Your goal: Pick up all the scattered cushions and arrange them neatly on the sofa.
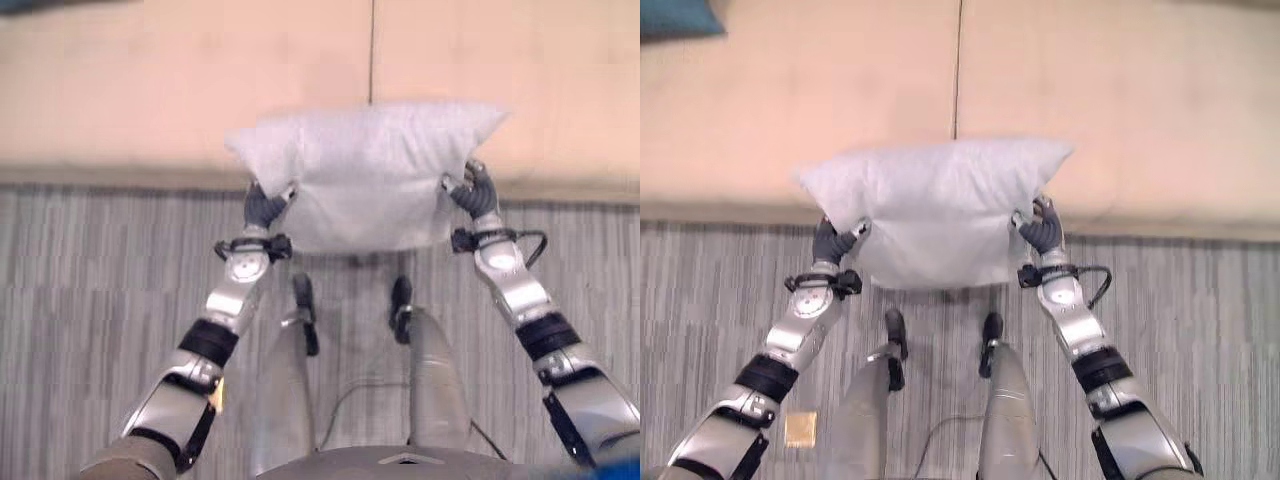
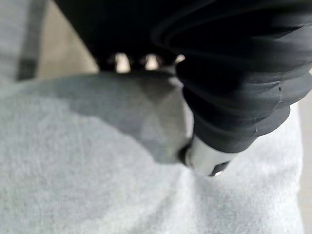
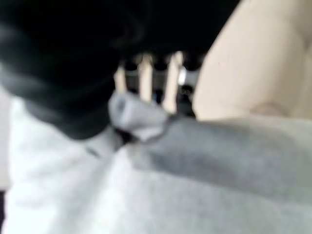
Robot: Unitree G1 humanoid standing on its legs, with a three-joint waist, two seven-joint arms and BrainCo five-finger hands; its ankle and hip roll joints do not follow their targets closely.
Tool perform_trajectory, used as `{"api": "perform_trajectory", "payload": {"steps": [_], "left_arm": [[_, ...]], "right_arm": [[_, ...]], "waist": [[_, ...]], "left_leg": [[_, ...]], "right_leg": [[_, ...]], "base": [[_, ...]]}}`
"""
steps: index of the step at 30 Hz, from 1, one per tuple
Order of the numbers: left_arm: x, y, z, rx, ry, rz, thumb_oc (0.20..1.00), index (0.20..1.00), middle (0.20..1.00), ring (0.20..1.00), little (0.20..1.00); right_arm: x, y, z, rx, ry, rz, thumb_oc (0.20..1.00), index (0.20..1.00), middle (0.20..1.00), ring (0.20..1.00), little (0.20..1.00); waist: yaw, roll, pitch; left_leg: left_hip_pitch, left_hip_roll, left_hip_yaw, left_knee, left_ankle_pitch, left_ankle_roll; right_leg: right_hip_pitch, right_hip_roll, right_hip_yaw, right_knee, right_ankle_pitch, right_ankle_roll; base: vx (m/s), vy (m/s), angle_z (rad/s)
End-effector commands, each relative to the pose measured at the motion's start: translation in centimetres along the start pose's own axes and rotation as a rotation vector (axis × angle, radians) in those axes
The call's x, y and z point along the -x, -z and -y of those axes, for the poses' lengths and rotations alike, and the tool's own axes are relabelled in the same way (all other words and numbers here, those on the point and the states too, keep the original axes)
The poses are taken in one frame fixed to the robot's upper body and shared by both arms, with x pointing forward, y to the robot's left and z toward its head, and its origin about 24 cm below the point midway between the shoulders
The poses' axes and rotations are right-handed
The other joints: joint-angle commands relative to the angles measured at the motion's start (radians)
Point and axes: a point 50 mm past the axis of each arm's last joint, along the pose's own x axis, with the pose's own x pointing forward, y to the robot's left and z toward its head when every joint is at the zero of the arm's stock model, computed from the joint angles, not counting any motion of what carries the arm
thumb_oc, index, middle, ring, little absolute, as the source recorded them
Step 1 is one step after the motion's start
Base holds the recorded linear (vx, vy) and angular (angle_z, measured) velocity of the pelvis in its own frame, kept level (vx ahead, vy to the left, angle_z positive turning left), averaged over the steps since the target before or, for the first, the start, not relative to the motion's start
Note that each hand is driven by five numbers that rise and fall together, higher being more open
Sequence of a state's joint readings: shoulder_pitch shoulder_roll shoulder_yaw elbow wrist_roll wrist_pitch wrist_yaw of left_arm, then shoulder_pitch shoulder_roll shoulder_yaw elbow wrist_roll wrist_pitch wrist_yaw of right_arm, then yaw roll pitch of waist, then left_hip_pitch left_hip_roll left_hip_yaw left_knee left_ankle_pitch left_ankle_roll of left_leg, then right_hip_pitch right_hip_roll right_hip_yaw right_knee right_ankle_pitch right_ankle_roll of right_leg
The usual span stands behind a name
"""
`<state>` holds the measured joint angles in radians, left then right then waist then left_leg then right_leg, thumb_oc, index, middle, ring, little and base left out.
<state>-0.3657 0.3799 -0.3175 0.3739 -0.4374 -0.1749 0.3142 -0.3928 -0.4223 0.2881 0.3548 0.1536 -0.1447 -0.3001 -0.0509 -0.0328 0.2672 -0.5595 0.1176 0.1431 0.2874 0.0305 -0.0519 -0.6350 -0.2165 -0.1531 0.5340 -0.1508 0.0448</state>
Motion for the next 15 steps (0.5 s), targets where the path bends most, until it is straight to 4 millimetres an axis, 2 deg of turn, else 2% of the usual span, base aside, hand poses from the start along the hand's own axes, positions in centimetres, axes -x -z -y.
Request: {"api": "perform_trajectory", "payload": {"steps": [1,2,7,12,15], "left_arm": [[-0.1,-3.4,3.8,0.049,0.16,0.196,0.2,0.2,0.2,0.2,0.2],[0.8,-2.3,3.4,0.006,0.168,0.169,0.2,0.2,0.2,0.2,0.2],[2.5,-0.4,2.0,-0.034,0.165,0.11,0.2,0.2,0.2,0.2,0.2],[3.8,0.7,1.0,-0.06,0.167,0.066,0.2,0.2,0.2,0.2,0.2],[4.0,1.0,0.7,-0.062,0.162,0.049,0.2,0.2,0.2,0.2,0.2]], "right_arm": [[-0.2,-3.4,-1.9,-0.026,-0.109,0.182,0.2,0.2,0.2,0.2,0.2],[0.6,-2.2,-1.1,0.009,-0.104,0.147,0.2,0.2,0.2,0.2,0.2],[2.0,-0.5,0.1,0.053,-0.094,0.085,0.2,0.2,0.2,0.2,0.2],[3.4,1.4,0.8,0.061,-0.083,0.002,0.2,0.2,0.2,0.2,0.2],[3.5,1.6,1.1,0.059,-0.072,-0.006,0.2,0.2,0.2,0.2,0.2]], "waist": [[-0.015,0.017,-0.062],[-0.016,0.01,-0.081],[-0.015,-0.001,-0.129],[-0.006,-0.013,-0.173],[0.0,-0.017,-0.179]], "left_leg": [[0.08,0.034,-0.037,-0.032,-0.014,-0.061],[0.159,0.029,-0.032,-0.062,-0.014,-0.06],[0.319,0.023,0.004,-0.125,-0.036,-0.055],[0.453,-0.005,0.035,-0.185,-0.066,-0.037],[0.484,-0.019,0.047,-0.182,-0.09,-0.024]], "right_leg": [[0.147,-0.018,-0.019,-0.221,0.124,0.086],[0.235,-0.018,-0.028,-0.266,0.134,0.094],[0.393,-0.018,-0.038,-0.347,0.14,0.113],[0.51,-0.026,-0.042,-0.412,0.166,0.14],[0.531,-0.039,-0.038,-0.41,0.176,0.153]], "base": [[0.28,0.068,-0.03],[0.27,0.077,-0.06],[0.16,0.073,-0.06],[0.16,0.105,-0.1],[0.07,0.142,-0.11]]}}
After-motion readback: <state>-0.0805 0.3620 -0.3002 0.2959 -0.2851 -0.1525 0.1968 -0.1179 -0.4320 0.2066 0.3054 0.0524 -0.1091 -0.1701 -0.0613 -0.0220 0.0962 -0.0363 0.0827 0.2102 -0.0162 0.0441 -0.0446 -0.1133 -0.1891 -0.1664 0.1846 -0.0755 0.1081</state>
